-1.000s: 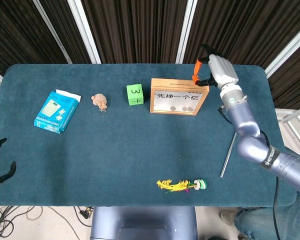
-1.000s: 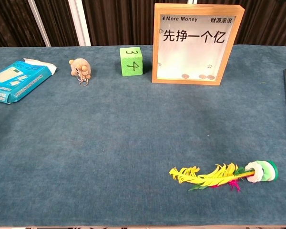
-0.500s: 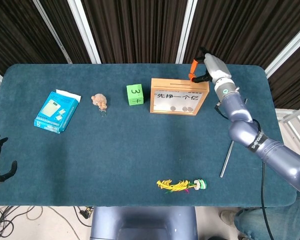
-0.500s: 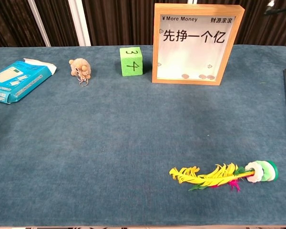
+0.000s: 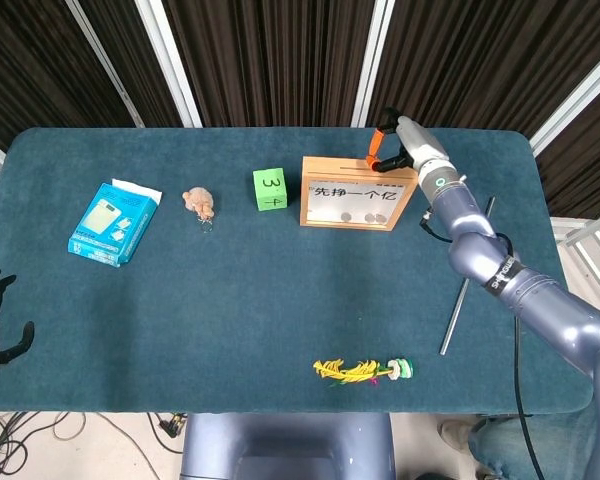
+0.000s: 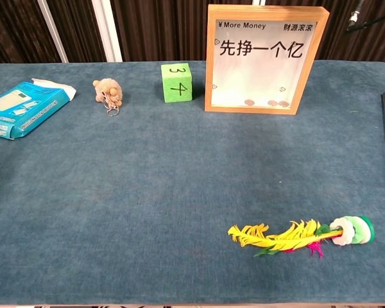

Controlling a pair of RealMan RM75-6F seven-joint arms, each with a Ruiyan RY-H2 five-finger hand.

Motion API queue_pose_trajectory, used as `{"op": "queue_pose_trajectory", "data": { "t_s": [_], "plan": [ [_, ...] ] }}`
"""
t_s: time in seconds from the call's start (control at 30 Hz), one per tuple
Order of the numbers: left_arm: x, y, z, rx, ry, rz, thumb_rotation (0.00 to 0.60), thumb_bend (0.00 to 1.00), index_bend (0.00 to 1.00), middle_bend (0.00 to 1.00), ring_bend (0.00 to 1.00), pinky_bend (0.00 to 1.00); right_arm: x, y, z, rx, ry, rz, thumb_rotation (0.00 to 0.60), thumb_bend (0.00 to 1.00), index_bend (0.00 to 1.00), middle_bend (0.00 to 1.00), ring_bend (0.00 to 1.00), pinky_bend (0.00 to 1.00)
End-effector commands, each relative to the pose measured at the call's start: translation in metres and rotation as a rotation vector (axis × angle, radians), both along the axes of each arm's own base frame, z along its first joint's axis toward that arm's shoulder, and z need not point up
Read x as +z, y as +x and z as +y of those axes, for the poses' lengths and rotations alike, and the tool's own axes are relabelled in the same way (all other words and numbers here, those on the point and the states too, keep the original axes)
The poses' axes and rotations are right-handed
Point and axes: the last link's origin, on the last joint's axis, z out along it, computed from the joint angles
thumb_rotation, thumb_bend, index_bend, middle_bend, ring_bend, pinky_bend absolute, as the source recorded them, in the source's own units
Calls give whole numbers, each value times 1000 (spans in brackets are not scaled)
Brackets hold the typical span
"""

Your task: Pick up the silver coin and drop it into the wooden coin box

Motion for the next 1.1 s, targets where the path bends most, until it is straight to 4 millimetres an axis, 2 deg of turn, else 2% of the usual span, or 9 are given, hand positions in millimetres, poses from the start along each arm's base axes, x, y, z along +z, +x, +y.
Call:
{"op": "queue_pose_trajectory", "data": {
  "t_s": [0.03,0.5,1.1],
  "plan": [
    [0,0,0,0,-1,1,600,397,149,26,40,0,-1,2,0,4,8,7,600,492,749,11,0,0],
    [1,0,0,2,2,2,600,397,148,26,40,0,-11,2,-1,-2,20,22,600,492,749,11,0,0],
    [1,0,0,3,2,1,600,397,148,26,40,0,-11,4,-2,-4,21,20,600,492,749,11,0,0]
  ]
}}
